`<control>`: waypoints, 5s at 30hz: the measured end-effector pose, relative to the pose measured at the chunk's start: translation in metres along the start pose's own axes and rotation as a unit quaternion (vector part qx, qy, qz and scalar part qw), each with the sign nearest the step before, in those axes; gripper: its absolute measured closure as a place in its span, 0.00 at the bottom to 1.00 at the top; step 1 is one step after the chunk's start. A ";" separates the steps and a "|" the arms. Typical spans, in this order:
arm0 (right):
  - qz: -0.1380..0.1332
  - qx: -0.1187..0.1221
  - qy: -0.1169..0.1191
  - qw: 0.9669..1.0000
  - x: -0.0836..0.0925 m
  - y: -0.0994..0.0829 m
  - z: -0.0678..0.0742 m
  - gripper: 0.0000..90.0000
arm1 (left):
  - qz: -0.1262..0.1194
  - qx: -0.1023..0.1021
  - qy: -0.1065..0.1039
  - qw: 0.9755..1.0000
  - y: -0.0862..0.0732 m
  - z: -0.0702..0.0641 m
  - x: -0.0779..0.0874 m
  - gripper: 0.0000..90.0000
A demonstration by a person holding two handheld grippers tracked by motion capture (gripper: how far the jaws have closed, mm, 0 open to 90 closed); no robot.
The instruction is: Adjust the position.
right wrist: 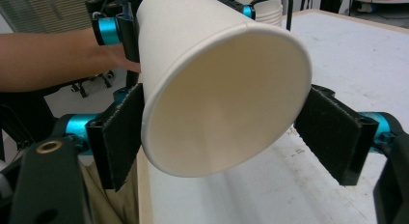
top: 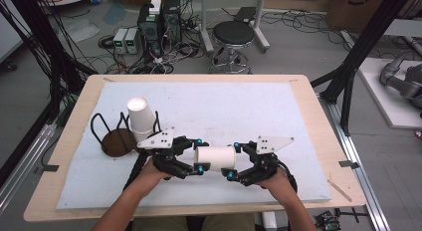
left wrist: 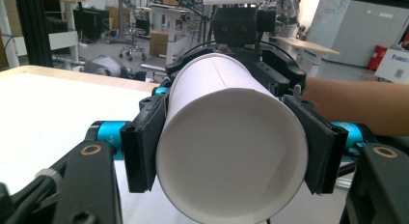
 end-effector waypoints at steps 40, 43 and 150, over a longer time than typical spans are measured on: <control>0.017 0.021 -0.006 1.000 0.016 0.004 -0.003 0.34 | 0.057 -0.001 0.051 0.997 0.003 -0.006 0.002 0.15; 0.024 0.025 -0.010 0.999 0.020 0.007 -0.003 0.34 | 0.082 -0.008 0.062 0.995 0.006 -0.005 0.004 0.15; 0.049 -0.012 -0.293 0.955 0.076 -0.018 -0.018 0.24 | 0.001 -0.027 0.134 0.991 -0.020 0.009 0.042 0.35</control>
Point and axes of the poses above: each handheld gripper's, and its own axes: x roughly backward along the jaws, y roughly out of its top, z roughly to its left, the point moved 1 cm from there along -x, roughly forward along the jaws, and after that the axes turned 1 degree about -y, right-handed, at the moved point
